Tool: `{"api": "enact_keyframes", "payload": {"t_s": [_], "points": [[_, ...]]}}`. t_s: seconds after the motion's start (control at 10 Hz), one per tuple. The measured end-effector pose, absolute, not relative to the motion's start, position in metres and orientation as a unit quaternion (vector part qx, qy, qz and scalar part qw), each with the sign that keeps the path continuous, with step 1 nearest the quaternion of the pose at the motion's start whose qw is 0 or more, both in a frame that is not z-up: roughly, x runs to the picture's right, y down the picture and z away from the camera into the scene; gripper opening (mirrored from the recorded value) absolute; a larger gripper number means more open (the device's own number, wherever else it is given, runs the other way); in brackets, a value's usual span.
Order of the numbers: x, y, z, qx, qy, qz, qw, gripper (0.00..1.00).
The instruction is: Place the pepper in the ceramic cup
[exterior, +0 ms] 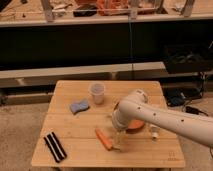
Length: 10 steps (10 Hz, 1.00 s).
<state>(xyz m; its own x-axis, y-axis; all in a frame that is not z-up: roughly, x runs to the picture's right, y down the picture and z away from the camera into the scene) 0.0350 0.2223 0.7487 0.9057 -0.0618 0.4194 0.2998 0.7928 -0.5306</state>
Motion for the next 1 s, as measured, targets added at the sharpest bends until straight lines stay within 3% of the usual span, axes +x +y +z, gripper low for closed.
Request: {"api": "enact_keyframes", "payload": {"t_s": [1.0], "points": [[0.017,0.237,0.764,-0.307,-0.2,-0.138,0.92,0.8]]}}
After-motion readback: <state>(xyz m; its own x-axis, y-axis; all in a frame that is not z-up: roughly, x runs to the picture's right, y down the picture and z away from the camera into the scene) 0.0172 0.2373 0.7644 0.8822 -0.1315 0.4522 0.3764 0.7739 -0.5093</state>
